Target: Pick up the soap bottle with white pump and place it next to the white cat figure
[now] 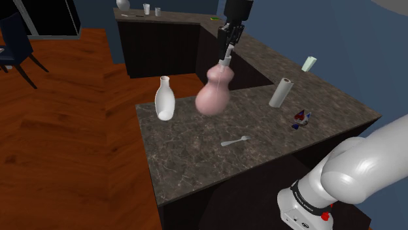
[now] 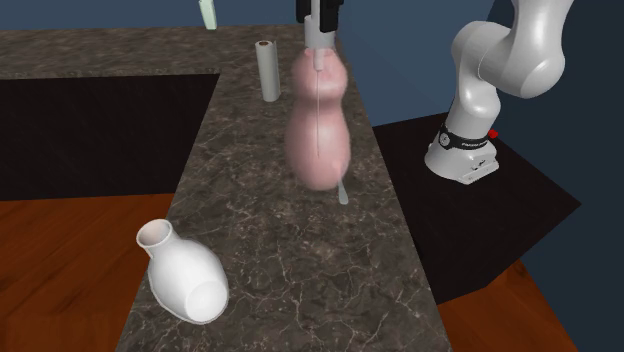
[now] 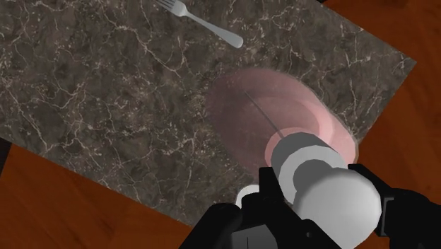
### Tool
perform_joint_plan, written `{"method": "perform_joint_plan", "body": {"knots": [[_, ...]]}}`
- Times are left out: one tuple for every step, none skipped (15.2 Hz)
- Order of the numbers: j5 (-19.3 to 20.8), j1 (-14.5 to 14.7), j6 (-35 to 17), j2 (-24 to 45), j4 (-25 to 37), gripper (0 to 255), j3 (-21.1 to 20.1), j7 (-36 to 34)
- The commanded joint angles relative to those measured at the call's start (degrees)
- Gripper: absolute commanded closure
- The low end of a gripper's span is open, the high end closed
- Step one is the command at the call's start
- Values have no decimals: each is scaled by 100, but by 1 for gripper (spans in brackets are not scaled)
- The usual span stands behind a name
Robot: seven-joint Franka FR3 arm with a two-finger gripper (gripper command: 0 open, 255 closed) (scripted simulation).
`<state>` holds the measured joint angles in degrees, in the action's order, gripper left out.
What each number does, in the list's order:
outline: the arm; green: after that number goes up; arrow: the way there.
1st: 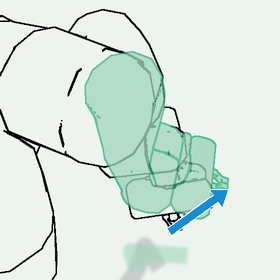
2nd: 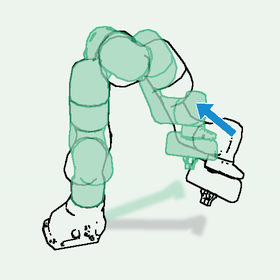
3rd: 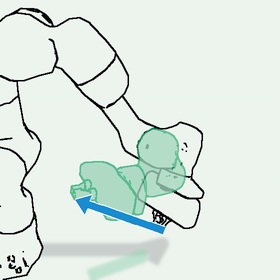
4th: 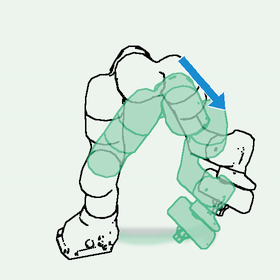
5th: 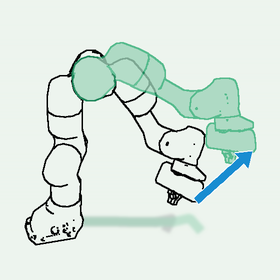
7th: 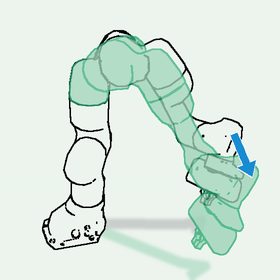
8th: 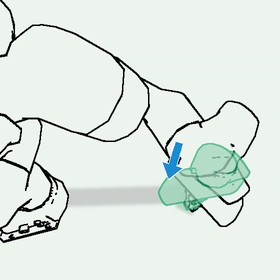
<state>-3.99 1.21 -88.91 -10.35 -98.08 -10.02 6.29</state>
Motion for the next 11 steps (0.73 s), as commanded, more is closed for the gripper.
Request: {"method": "perform_joint_plan", "body": {"knots": [[8,0,150,48,203,255,-3,-15],[12,0,232,76,313,255,-4,-22],[17,0,315,105,425,255,-5,-29],[22,0,398,137,540,255,-7,-36],[27,0,482,170,657,255,-8,-43],[32,0,566,205,776,255,-10,-51],[37,0,652,242,898,255,-12,-59],[43,1,738,281,1023,255,-15,-67],[49,1,825,321,1150,255,-18,-76],[56,2,914,364,1281,255,-21,-85],[63,4,1003,409,1416,255,-24,-94]]}}
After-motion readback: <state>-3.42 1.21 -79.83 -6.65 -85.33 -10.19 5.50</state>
